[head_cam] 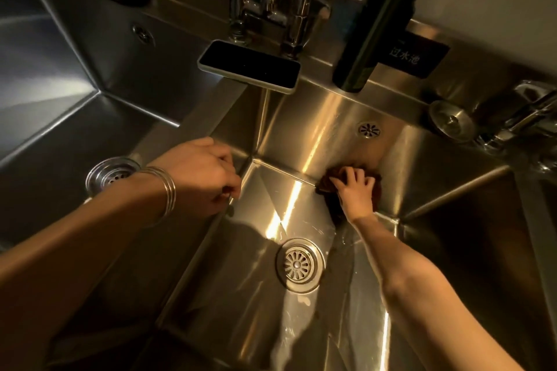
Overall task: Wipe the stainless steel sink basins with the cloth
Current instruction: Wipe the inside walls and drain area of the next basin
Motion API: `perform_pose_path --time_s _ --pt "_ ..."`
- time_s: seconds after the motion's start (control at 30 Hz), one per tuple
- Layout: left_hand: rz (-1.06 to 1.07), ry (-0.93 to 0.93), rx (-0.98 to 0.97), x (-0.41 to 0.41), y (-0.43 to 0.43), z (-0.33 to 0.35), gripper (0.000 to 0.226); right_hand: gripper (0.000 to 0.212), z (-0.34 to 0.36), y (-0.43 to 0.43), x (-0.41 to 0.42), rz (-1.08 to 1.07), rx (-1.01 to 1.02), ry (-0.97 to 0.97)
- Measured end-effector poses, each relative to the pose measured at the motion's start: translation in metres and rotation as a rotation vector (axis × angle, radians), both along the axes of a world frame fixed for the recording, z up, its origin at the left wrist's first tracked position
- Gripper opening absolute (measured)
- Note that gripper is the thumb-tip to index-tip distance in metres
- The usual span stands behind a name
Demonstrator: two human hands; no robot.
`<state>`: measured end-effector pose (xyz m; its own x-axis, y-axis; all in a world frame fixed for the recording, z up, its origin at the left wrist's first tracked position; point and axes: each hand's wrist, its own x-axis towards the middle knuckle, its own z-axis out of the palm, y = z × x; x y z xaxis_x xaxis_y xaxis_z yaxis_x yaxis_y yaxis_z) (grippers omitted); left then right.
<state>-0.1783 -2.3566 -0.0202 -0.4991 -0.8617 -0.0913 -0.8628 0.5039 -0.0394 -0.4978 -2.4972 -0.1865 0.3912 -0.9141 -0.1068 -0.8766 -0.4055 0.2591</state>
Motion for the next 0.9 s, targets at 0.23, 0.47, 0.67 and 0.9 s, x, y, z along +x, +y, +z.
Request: perform_pose_path --time_s 0.23,0.47,0.67,0.9 --pt "0.014 0.011 0.033 0.0 0.001 0.003 0.031 0.054 0.037 -0.023 0.104 0.402 -0.174 -0.112" --pt "0.078 0.155 0.03 0.002 0.003 0.004 0.021 0.01 0.036 -0.023 0.058 0.63 -0.127 0.359" --pt "0.014 0.187 0.021 0.004 0.002 0.0 0.019 0.031 0.038 0.005 -0.097 0.126 0.125 0.6" --pt "0.051 0.175 0.002 -0.007 0.027 0.03 0.013 0.036 0.081 0.054 -0.015 0.311 0.069 0.231"
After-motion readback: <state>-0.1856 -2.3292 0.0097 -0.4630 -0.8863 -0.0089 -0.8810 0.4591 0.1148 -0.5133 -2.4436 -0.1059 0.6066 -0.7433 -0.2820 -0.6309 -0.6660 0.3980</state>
